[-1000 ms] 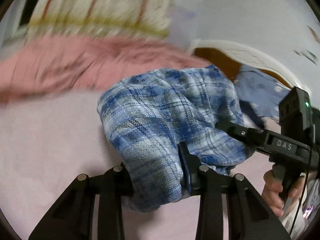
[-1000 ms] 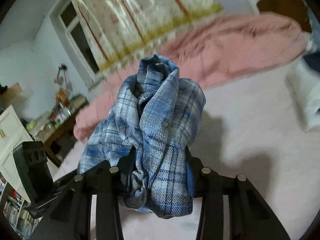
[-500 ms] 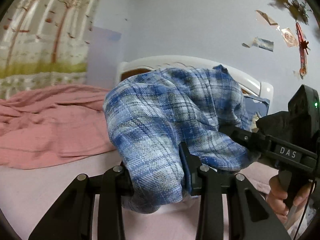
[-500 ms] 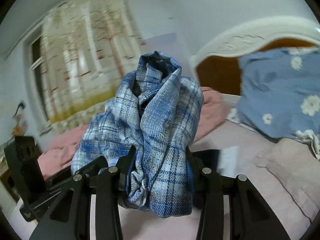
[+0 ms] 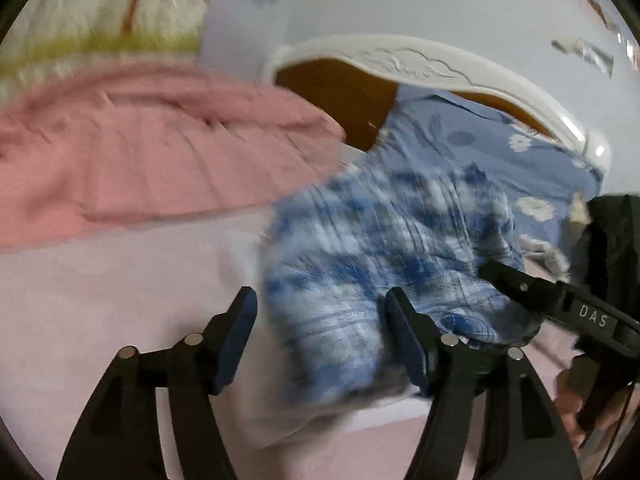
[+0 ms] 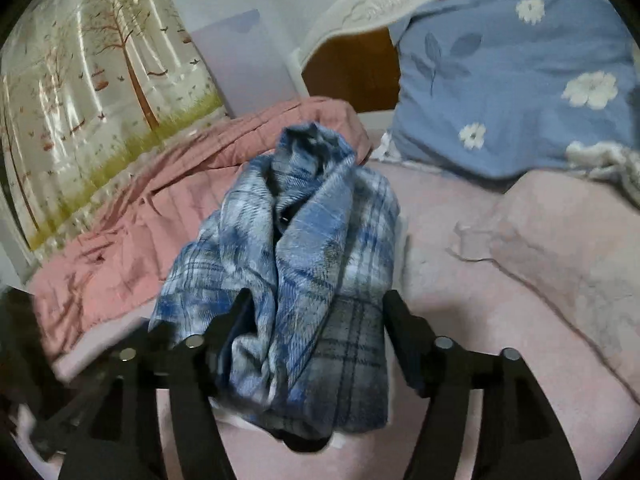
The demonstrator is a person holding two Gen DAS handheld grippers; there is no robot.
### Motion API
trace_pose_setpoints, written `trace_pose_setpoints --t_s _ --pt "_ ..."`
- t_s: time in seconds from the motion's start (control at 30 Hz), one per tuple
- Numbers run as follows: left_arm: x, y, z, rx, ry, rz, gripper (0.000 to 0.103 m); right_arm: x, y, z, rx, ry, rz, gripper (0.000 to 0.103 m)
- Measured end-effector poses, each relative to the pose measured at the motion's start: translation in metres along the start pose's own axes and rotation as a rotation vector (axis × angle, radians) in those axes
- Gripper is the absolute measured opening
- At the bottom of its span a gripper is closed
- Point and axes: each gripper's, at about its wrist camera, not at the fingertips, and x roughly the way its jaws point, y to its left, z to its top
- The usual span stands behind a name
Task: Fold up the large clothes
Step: 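Place the folded shirt on the white clothes stack and open the right gripper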
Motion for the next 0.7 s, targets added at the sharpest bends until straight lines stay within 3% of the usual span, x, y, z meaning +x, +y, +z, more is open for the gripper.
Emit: trace_pose_setpoints --t_s 0.03,0.1,0.17,0.23,0.37,0.47,0.53,0.63,0.7 --pt "-0.013 0.001 0.0 0.02 -0.016 0.027 0.074 -0.01 0.005 -0.001 0.001 -0.031 -0.028 0.075" --pt "-0.05 0.0 -0.005 0.068 -0.073 0.093 0.079 -0.043 0.017 -0.005 -0.01 -0.122 -0.061 0.095" --pt "-0.083 0.007 -0.013 0.105 -0.142 0.149 0.089 -0.077 0.036 -0.012 -0.075 -0.2 -0.06 0.103" --pt "-0.117 0.014 -0.025 0.131 -0.212 0.189 0.101 -0.106 0.056 -0.028 -0.158 -0.232 0.004 0.103" --pt "-0.171 0.021 -0.061 0.168 -0.375 0.257 0.102 -0.129 0.076 -0.071 -0.214 -0.311 0.024 0.103" --pt "-0.176 0.028 -0.086 0.2 -0.412 0.311 0.102 -0.129 0.085 -0.108 -0.273 -0.35 -0.025 0.103" --pt "-0.169 0.039 -0.104 0.172 -0.421 0.336 0.102 -0.12 0.091 -0.126 -0.324 -0.331 -0.048 0.103" --pt "-0.151 0.053 -0.111 0.12 -0.348 0.371 0.102 -0.113 0.1 -0.134 -0.379 -0.298 -0.075 0.103" --pt "-0.149 0.057 -0.111 0.101 -0.347 0.375 0.102 -0.114 0.101 -0.14 -0.399 -0.309 -0.08 0.103"
